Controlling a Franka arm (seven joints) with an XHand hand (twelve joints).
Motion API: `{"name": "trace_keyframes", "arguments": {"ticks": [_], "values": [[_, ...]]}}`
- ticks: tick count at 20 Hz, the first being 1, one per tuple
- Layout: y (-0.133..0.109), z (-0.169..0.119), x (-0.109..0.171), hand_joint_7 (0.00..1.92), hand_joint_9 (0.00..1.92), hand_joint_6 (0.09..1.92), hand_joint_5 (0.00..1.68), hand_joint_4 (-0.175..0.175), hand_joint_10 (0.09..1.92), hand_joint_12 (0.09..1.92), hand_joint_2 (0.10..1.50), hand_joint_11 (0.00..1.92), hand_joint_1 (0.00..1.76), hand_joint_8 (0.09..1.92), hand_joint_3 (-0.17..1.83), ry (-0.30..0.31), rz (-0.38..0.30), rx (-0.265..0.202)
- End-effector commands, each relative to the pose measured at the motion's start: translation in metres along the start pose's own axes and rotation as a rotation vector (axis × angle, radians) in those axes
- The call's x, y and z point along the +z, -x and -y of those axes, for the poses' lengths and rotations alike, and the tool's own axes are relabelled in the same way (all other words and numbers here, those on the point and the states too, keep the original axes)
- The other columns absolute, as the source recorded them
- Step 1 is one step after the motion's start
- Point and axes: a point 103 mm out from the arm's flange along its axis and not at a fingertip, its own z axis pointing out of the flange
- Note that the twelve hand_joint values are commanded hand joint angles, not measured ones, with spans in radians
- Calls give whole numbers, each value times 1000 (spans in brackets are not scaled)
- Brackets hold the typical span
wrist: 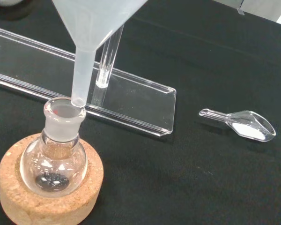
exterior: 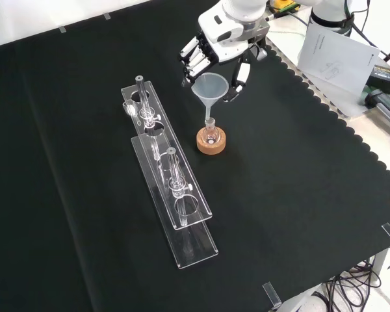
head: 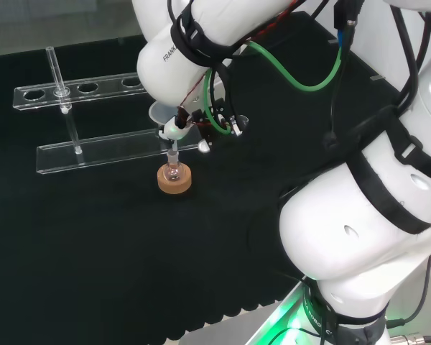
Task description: Place the funnel on the round-bottom flask.
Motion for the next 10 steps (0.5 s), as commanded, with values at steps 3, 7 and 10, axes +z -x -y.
{"name": "trace_keyframes", "arguments": {"ticks": [3, 7, 10], "values": [[2, 1, 1, 946, 1046, 771, 897, -82, 702, 1192, 705, 665, 846, 929, 573, 10, -3, -15], [3, 1, 1, 946, 1047, 772, 897, -83, 702, 1192, 706, 666, 846, 929, 575, 4, 1, -12], [1, 2, 5, 946, 1047, 773, 897, -84, 703, 1192, 706, 666, 846, 929, 577, 1, 1, -14]]}}
